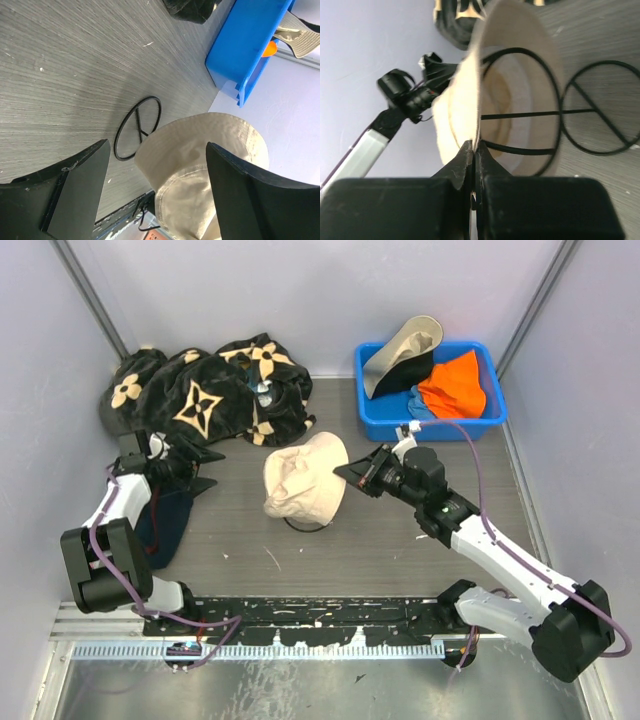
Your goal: Stack the hats
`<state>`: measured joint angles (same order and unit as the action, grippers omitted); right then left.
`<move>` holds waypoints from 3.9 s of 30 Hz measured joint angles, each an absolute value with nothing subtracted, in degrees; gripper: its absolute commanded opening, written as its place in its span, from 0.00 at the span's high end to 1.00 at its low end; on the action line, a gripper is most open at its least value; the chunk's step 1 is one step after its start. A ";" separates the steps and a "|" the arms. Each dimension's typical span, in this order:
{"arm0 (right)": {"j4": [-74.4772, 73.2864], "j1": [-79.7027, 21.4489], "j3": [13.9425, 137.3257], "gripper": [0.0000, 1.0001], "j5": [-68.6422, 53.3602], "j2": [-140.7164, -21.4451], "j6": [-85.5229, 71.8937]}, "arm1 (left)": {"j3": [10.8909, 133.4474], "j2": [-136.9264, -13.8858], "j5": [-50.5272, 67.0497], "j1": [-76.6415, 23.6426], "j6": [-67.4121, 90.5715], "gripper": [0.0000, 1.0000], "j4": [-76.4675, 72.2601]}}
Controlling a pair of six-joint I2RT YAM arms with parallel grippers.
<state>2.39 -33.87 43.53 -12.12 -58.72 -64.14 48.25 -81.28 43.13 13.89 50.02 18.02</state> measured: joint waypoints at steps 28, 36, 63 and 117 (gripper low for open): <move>6.00 -18.50 32.77 0.87 -22.46 -66.46 -66.70 | 49.84 -82.15 42.46 10.66 49.56 0.16 19.22; 4.29 -18.33 35.53 0.87 -22.85 -67.66 -64.03 | 49.84 -82.46 42.41 10.41 49.54 0.16 19.35; -7.94 -18.22 42.68 0.40 -16.97 -69.93 -53.47 | 50.72 -83.11 42.39 9.87 48.49 0.16 20.51; 40.93 -6.00 48.86 0.43 -54.78 -103.63 -74.08 | 58.02 -84.18 42.89 5.56 44.99 0.16 26.28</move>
